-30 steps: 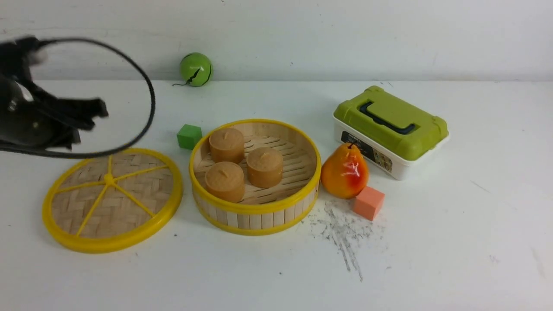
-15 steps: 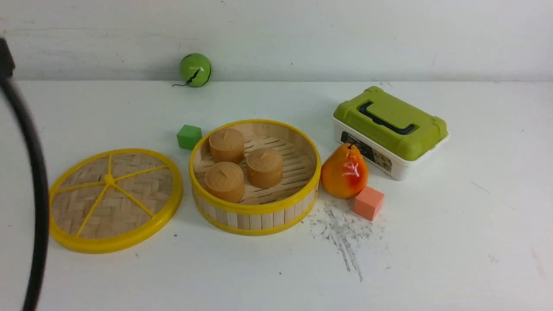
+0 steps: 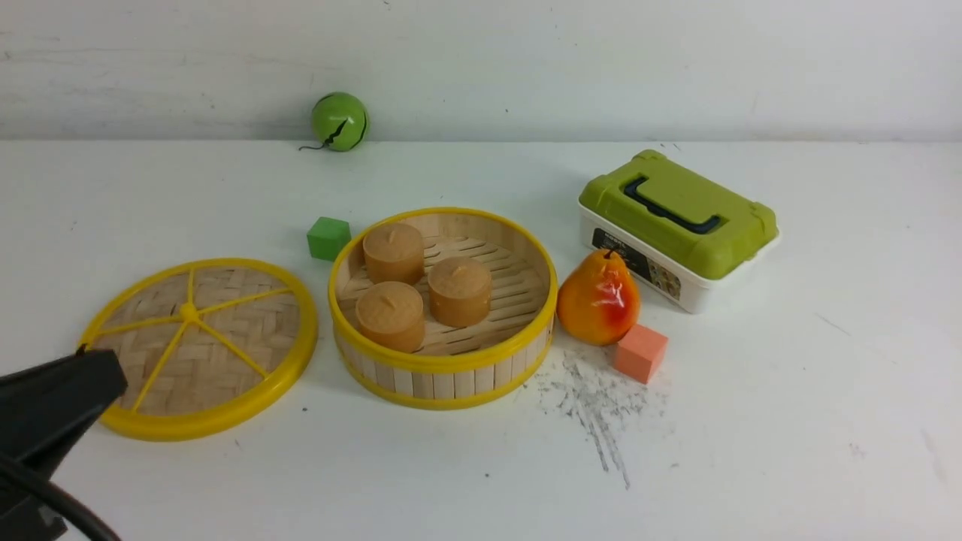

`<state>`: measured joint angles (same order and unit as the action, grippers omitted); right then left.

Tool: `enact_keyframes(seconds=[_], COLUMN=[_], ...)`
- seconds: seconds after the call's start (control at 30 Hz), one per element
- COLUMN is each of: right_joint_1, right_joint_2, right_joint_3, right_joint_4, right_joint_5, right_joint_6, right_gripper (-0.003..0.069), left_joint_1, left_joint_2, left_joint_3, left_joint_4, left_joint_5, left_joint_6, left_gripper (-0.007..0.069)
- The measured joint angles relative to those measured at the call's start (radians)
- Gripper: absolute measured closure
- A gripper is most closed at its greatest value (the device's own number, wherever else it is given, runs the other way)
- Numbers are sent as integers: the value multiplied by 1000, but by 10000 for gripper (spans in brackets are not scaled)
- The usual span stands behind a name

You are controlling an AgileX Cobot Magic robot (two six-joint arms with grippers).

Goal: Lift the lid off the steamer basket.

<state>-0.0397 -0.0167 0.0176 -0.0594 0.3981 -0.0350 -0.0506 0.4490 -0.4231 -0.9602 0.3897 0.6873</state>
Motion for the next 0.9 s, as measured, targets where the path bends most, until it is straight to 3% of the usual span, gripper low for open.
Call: enact_keyframes(seconds=[0.3,0.47,0.63,0.77,0.9], right_joint_1=[0,0,0,0,0], right_joint_2=[0,0,0,0,0], right_joint_3=[0,0,0,0,0], right_joint_4=[0,0,0,0,0], right_joint_5=[0,0,0,0,0], right_joint_6=[0,0,0,0,0], right_gripper=[419,419,419,419,419], left_joint_1=[0,0,0,0,0], left_joint_2=[-107,-267,-345,-355,-365], left_joint_3=[74,179,187,232,326], left_joint_4=[148,260,570,881,1034], left_joint_5=[-234,-221,-154,-181,-302], left_joint_6=[4,-61,-391,-753,-896], left_gripper=[637,637,637,637,637])
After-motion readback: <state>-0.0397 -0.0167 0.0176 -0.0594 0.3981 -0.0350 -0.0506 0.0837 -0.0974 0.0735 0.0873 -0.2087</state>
